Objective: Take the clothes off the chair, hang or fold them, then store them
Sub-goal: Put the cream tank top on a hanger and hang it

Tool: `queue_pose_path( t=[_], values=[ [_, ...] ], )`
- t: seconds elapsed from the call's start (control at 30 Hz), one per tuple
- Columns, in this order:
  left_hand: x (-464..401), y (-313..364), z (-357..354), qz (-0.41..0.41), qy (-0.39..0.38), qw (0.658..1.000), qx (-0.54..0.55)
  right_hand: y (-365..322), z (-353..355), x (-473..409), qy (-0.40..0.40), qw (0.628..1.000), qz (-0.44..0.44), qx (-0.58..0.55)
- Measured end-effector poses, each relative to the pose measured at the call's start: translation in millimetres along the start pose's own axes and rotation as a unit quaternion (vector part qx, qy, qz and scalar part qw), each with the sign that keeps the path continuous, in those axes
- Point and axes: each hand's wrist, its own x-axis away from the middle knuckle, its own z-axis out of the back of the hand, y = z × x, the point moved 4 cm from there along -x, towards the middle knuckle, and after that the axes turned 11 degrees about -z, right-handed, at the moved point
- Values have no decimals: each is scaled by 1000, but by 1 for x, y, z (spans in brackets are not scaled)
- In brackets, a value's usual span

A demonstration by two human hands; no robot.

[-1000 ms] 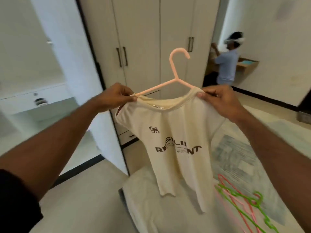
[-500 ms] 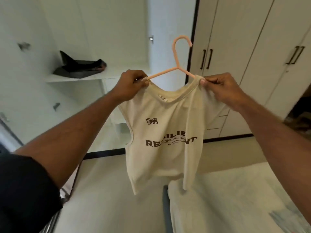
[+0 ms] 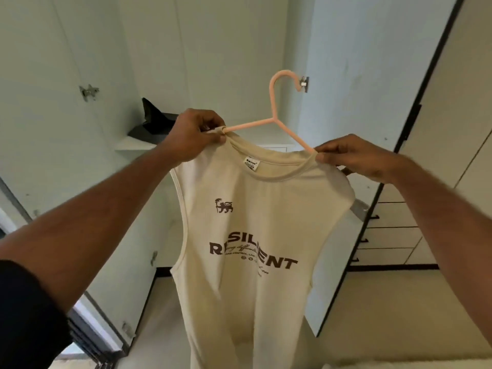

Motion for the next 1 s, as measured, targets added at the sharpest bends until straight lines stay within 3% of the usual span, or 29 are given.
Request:
queue_pose_path(
  t=[0.07, 0.17, 0.33, 0.37, 0.5, 0.77, 0.9, 1.0],
  values=[
    [-13, -25, 8, 10, 15, 1000, -6, -5, -11, -34, -9, 1000, 18, -9],
    [-33, -60, 16, 34, 12, 999, 31, -15, -15, -80, 50, 995, 76, -34],
    [-79, -110, 22, 114, 15, 960, 256, -25, 2, -163, 159, 972, 124, -117],
    [-91, -121, 24, 128, 13, 961, 243, -27, 8, -180, 172, 969, 130, -125],
    [-146, -159, 32, 127, -74, 989, 0, -51, 32, -243, 219, 952, 163, -138],
    [-278, -199, 49, 51, 100, 992, -52, -111, 102, -360, 341, 909, 214, -105],
    [-328, -225, 65, 19, 167, 984, -52, -141, 123, -403, 302, 918, 247, -76],
    [-361, -247, 77, -11, 165, 984, -60, -145, 144, -436, 278, 931, 227, -72]
  ],
)
